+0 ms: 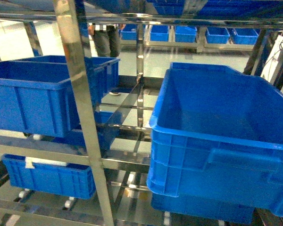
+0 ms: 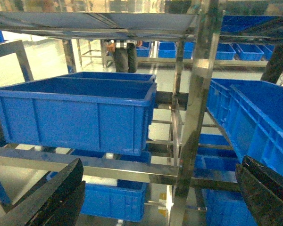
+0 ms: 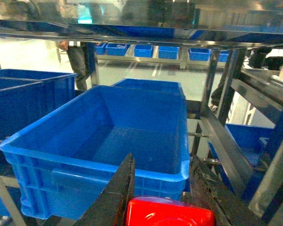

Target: Pick red block from blue box to shelf

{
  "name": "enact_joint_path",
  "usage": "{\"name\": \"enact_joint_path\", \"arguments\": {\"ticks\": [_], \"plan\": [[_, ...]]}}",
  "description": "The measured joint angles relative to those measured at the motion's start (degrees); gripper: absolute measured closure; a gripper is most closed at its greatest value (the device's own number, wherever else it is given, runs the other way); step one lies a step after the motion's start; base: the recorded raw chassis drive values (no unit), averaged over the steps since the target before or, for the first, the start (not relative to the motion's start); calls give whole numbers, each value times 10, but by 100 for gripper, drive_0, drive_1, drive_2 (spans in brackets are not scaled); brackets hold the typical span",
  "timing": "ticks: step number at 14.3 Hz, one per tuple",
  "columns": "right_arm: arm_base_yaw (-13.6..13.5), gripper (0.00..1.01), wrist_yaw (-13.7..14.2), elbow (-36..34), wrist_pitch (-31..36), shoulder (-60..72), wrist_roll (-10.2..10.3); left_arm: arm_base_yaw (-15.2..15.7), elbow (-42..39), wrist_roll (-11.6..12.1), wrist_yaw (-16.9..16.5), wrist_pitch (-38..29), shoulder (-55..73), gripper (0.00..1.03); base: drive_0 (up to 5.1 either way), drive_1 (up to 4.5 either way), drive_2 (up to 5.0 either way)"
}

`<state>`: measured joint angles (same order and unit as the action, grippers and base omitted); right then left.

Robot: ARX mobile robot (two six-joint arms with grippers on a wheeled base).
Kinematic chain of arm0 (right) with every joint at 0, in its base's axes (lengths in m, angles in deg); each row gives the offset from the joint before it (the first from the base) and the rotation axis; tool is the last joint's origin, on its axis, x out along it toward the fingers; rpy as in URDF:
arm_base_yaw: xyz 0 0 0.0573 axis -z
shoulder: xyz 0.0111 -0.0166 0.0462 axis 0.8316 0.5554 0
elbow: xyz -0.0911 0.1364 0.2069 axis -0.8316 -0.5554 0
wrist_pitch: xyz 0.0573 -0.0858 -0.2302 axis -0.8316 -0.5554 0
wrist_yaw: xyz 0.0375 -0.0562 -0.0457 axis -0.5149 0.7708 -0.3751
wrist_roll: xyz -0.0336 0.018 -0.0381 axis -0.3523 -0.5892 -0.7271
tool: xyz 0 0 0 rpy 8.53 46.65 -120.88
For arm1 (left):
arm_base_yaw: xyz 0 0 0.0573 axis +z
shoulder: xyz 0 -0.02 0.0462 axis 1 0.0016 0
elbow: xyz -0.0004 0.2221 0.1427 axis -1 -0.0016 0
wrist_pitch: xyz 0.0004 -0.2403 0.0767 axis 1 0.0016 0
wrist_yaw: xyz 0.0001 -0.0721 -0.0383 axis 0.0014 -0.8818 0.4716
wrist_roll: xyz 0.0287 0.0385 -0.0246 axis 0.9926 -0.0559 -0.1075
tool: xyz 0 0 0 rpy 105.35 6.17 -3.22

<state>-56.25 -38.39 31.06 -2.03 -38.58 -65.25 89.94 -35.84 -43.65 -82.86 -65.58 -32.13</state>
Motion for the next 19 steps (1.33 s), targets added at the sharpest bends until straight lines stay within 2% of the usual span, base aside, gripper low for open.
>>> {"name": "enact_joint_path", "arguments": {"ticks": [13,17,19], "plan": [[0,73,-1,0,0,0,0,0,0,0,0,0,0,5,-128,-128,-128],[0,73,1,0,0,0,0,0,0,0,-1,0,0,5,0,33,-33],[0,73,1,0,2,-1,0,0,0,0,-1,-2,0,5,-4,414,-421]]}}
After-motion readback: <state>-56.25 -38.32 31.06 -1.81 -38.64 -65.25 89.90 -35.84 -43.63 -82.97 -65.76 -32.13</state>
